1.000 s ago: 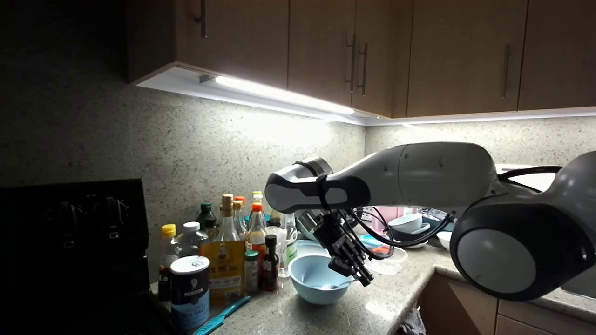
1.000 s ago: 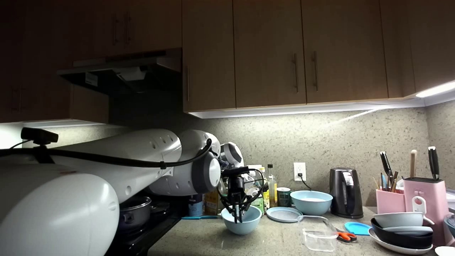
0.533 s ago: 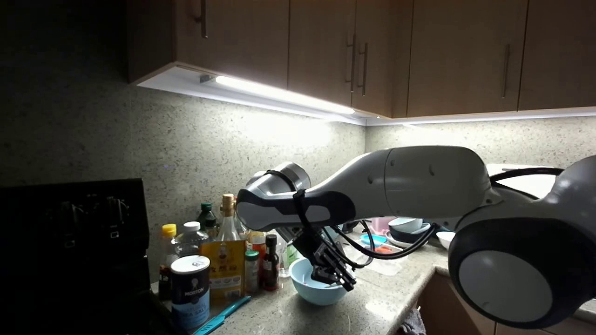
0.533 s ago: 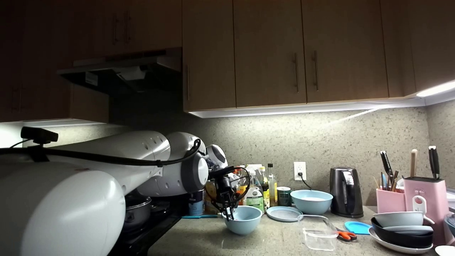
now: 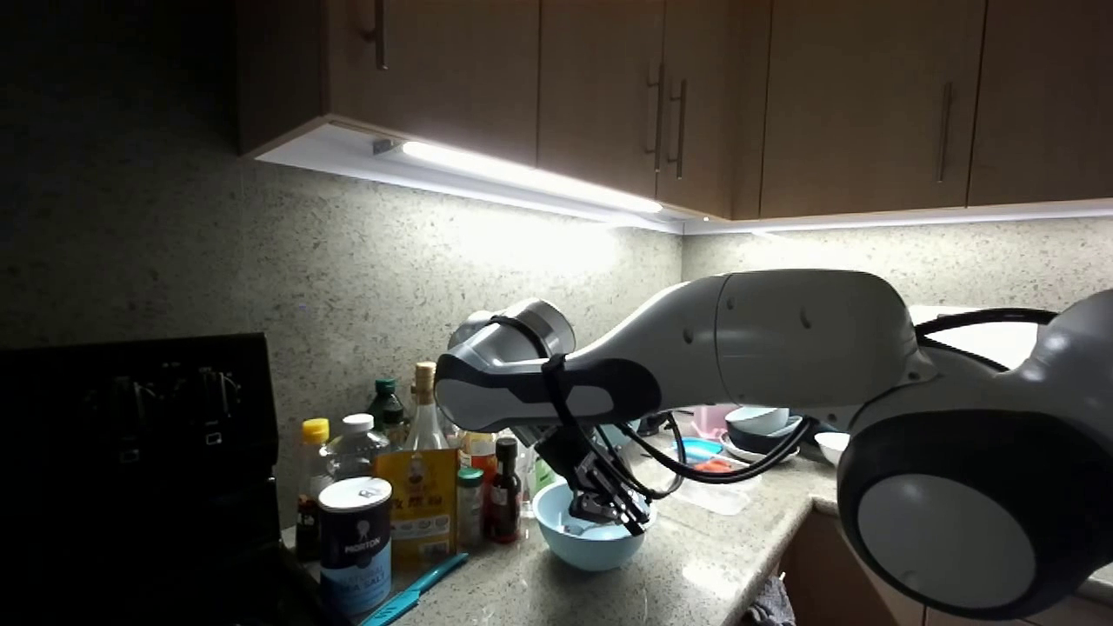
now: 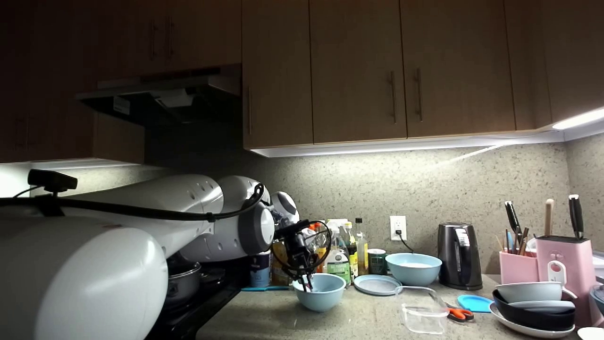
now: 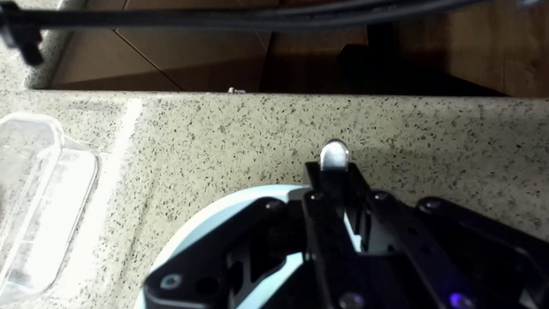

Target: Use the spoon to stir the bowl

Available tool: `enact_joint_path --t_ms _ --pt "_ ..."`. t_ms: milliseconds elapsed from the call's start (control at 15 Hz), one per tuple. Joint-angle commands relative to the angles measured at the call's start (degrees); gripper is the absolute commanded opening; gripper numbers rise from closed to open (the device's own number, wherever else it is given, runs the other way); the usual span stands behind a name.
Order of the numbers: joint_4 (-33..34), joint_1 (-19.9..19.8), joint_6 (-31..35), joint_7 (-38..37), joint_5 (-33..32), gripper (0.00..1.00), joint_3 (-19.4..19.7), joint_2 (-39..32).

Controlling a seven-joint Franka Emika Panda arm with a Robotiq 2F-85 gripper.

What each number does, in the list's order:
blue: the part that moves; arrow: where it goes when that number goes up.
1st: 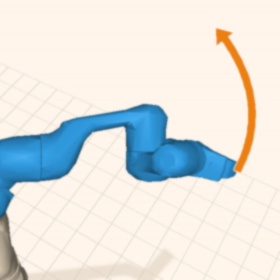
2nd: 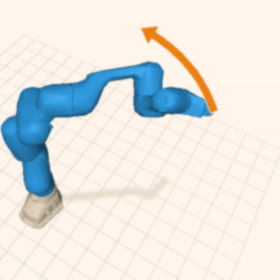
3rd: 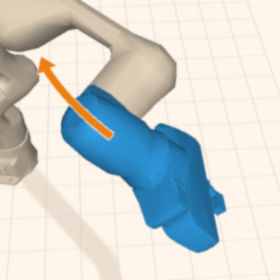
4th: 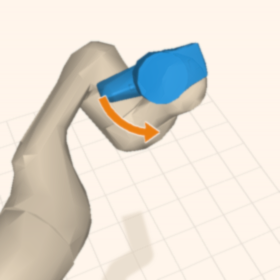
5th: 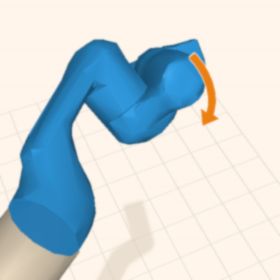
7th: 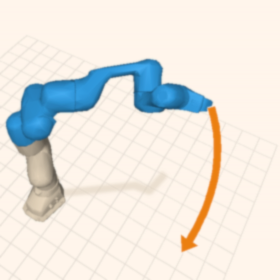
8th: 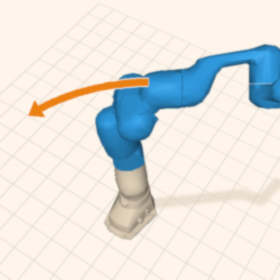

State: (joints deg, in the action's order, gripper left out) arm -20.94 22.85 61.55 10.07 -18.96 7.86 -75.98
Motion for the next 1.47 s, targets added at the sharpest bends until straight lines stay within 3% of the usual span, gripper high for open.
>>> enact_joint_path --t_ms 0,467,1133,1400 --pt "-0.5 0.1 2.6 0.1 -0.3 0.04 0.2 1.9" --pt "-0.2 -1.8 4.9 -0.6 0.9 0.04 -0.2 4.2" --pt "-2.8 -7.6 -1.1 -1.6 2.7 0.04 -0.7 4.3" --pt "-0.2 -8.3 -5.6 0.2 4.1 0.04 -2.0 1.8"
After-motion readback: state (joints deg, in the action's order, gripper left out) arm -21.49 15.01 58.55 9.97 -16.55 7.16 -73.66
